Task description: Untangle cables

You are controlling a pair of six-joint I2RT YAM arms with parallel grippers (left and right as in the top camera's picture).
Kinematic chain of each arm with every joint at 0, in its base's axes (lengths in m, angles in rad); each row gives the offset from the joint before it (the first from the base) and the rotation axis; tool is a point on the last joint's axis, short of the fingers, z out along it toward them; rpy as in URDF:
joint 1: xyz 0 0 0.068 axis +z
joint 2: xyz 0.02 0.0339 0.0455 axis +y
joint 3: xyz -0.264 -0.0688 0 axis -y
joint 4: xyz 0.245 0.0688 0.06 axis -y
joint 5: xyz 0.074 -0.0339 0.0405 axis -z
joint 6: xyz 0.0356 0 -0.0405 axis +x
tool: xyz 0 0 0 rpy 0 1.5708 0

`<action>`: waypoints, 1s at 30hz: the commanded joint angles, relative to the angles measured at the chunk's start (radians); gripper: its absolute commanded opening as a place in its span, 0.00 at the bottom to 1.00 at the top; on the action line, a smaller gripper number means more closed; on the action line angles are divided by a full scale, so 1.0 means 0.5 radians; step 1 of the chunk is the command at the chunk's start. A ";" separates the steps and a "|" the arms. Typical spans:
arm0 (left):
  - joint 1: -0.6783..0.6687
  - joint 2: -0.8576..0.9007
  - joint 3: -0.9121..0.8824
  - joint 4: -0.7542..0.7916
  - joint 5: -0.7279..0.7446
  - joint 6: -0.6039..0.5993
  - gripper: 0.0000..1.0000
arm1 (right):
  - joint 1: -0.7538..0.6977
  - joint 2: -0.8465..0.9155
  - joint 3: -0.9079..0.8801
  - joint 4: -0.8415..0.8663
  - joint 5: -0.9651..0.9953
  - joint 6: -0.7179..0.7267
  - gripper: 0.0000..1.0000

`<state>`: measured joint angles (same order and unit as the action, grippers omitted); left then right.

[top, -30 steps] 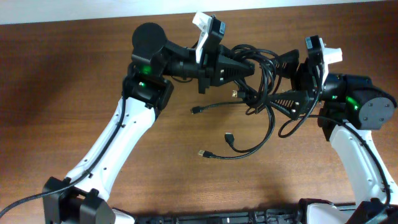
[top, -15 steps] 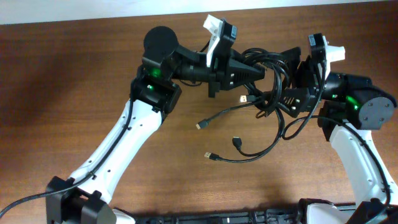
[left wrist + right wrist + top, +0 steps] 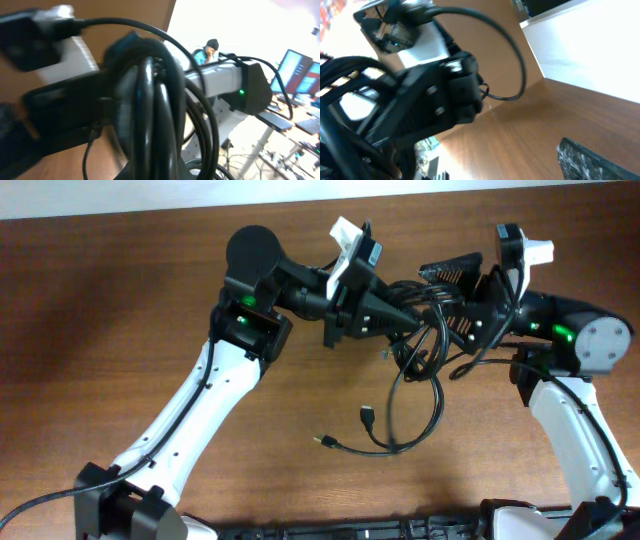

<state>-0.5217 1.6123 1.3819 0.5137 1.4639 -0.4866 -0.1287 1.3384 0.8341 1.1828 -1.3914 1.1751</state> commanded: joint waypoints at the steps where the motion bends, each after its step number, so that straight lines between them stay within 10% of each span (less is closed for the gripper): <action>1: -0.095 -0.012 0.021 0.056 0.217 0.025 0.00 | 0.005 0.040 0.015 -0.056 0.169 -0.039 0.98; 30: -0.113 -0.012 0.021 0.027 0.208 0.002 0.00 | -0.410 0.248 0.015 -0.211 0.224 -0.038 0.99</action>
<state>-0.5827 1.6150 1.3815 0.5190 1.5490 -0.4908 -0.3325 1.4616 0.8341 1.0725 -1.2564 1.1530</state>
